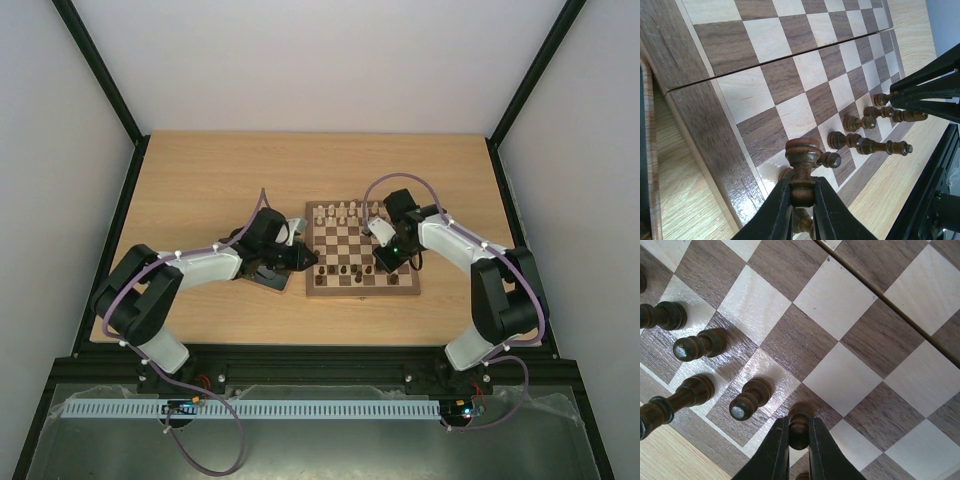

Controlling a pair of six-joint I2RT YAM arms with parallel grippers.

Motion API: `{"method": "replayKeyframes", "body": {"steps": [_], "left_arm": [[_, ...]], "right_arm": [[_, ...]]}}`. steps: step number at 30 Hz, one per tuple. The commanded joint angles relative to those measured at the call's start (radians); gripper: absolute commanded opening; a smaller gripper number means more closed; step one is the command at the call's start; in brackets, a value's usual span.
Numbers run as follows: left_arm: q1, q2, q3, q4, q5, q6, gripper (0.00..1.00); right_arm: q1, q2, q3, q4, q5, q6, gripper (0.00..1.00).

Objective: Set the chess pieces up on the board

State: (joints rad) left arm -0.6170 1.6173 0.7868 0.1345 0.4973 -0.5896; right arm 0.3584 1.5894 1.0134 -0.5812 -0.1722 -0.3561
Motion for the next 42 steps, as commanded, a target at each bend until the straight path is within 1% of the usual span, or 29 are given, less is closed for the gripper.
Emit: {"method": "replayKeyframes", "body": {"steps": [1,2,4,6,7,9,11,14,15,16,19,22,26,30,36,42], "left_arm": [[-0.005,-0.012,0.023,-0.023,0.011,0.013,0.05],[-0.005,-0.011,0.026,-0.027,0.014,0.015,0.05],[-0.006,-0.007,0.041,-0.049,0.024,0.026,0.05],[-0.008,-0.007,0.065,-0.093,0.03,0.047,0.05],[-0.008,-0.009,0.08,-0.118,0.037,0.059,0.05],[-0.008,-0.014,0.112,-0.184,0.052,0.091,0.05],[-0.008,-0.018,0.147,-0.243,0.076,0.122,0.06],[-0.009,-0.026,0.198,-0.31,0.14,0.16,0.06],[-0.009,-0.026,0.214,-0.33,0.17,0.172,0.06],[-0.01,-0.025,0.229,-0.354,0.196,0.183,0.06],[-0.009,-0.022,0.275,-0.427,0.245,0.224,0.07],[-0.009,-0.025,0.306,-0.474,0.28,0.256,0.07],[-0.013,-0.021,0.333,-0.512,0.334,0.282,0.07],[-0.019,-0.022,0.336,-0.5,0.383,0.283,0.08],[-0.034,-0.014,0.35,-0.512,0.434,0.313,0.08],[-0.041,-0.021,0.353,-0.52,0.453,0.333,0.08]], "right_arm": [[-0.002,-0.004,-0.017,-0.059,-0.012,-0.015,0.12],[-0.002,-0.007,-0.013,-0.065,-0.018,-0.016,0.18],[-0.002,-0.019,0.003,-0.08,-0.023,-0.024,0.25],[-0.002,-0.041,0.034,-0.095,-0.016,-0.038,0.3],[-0.001,-0.051,0.053,-0.102,-0.014,-0.048,0.31],[-0.002,-0.072,0.107,-0.12,-0.033,-0.078,0.32],[-0.002,-0.089,0.156,-0.14,-0.092,-0.135,0.32],[0.012,-0.125,0.182,-0.147,-0.184,-0.248,0.33],[0.037,-0.141,0.182,-0.141,-0.198,-0.286,0.34],[0.062,-0.158,0.177,-0.131,-0.196,-0.329,0.35],[0.153,-0.186,0.174,-0.103,-0.16,-0.387,0.38],[0.226,-0.187,0.188,-0.087,-0.126,-0.404,0.4],[0.289,-0.179,0.188,-0.064,-0.061,-0.416,0.42],[0.327,-0.174,0.176,-0.042,-0.015,-0.414,0.42],[0.353,-0.183,0.157,-0.023,-0.006,-0.42,0.43],[0.374,-0.181,0.149,-0.069,-0.012,-0.47,0.4]]}}
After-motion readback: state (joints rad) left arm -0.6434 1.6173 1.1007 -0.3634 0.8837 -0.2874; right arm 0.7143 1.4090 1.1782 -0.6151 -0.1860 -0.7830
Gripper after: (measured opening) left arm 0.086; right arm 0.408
